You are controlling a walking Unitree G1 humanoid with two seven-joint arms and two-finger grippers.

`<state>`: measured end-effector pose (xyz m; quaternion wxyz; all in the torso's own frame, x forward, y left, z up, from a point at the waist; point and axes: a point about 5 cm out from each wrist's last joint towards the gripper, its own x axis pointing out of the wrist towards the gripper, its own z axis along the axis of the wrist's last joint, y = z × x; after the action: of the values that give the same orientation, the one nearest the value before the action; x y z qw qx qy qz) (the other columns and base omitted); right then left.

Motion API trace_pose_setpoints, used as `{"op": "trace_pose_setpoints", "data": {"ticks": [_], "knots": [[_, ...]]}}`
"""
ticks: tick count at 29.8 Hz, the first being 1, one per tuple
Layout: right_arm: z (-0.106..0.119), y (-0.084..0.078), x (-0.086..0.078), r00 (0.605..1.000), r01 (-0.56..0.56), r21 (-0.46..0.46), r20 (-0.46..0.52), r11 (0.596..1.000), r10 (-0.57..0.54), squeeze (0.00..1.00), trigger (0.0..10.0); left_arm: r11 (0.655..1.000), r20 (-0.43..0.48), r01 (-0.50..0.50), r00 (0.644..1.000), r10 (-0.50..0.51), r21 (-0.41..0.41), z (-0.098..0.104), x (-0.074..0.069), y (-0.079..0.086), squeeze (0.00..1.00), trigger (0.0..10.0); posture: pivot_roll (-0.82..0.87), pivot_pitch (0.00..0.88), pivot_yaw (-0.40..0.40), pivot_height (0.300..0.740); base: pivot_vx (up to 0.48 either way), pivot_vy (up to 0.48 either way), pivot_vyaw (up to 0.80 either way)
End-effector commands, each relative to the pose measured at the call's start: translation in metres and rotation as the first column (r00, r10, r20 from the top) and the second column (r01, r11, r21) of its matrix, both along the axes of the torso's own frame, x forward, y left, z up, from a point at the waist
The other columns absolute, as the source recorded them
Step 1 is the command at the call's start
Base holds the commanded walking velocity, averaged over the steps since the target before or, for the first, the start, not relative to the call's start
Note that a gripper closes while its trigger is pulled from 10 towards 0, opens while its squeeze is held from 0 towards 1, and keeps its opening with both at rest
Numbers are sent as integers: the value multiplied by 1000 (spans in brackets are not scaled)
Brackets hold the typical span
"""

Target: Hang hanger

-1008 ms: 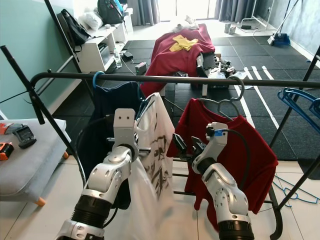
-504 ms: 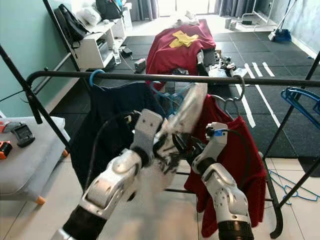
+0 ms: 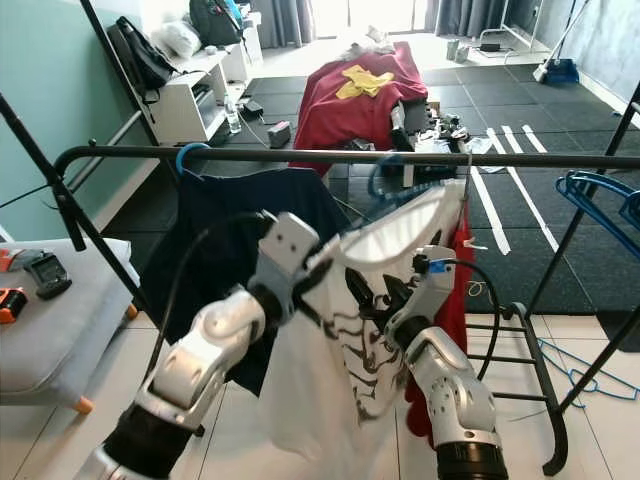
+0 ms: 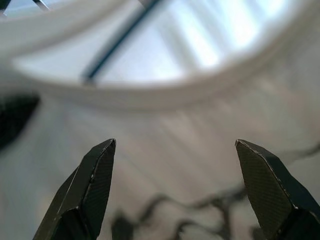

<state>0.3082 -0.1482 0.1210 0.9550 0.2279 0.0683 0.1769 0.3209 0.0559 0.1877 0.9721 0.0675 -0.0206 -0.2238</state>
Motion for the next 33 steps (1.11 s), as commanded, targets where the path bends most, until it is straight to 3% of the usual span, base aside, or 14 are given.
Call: {"op": "trace_pose_setpoints", "data": {"ticks": [1,5,12,20,27,30,31,33], "knots": [[-1,3,-1,1000,-8,8,-7,1000,8,0,10000,997,-27,-70,997,69,-21,-3,4,8,0,10000,-148,73,64,740,0,0,0],[0,3,-1,1000,-9,6,-7,1000,9,0,10000,976,-124,-213,971,205,-52,-11,12,11,0,10000,-149,74,63,740,0,0,0],[0,3,-2,1000,-7,6,-7,1000,7,0,10000,959,-268,-282,924,274,8,-30,13,7,0,10000,-148,76,64,740,0,0,0],[0,4,-2,1000,-7,8,-7,1000,7,0,10000,946,-285,-323,906,314,16,-31,15,5,0,10000,-147,76,65,740,0,0,0],[-1,4,-1,1000,-7,7,-10,1000,7,0,10000,912,-275,-403,870,409,78,-33,19,6,0,10000,-148,73,67,740,0,0,0],[-1,4,-1,1000,-5,10,-10,1000,5,0,10000,918,-298,-389,870,393,75,-39,16,5,0,10000,-137,70,69,740,0,0,0],[-1,4,-1,1000,-4,11,-10,1000,4,0,10000,929,-317,-365,876,364,60,-42,14,4,482,10000,-131,69,66,740,0,0,0],[-1,4,-1,1000,-4,12,-11,1000,4,0,10000,936,-328,-348,880,344,48,-44,12,4,482,10000,-131,69,66,740,0,0,0]]}}
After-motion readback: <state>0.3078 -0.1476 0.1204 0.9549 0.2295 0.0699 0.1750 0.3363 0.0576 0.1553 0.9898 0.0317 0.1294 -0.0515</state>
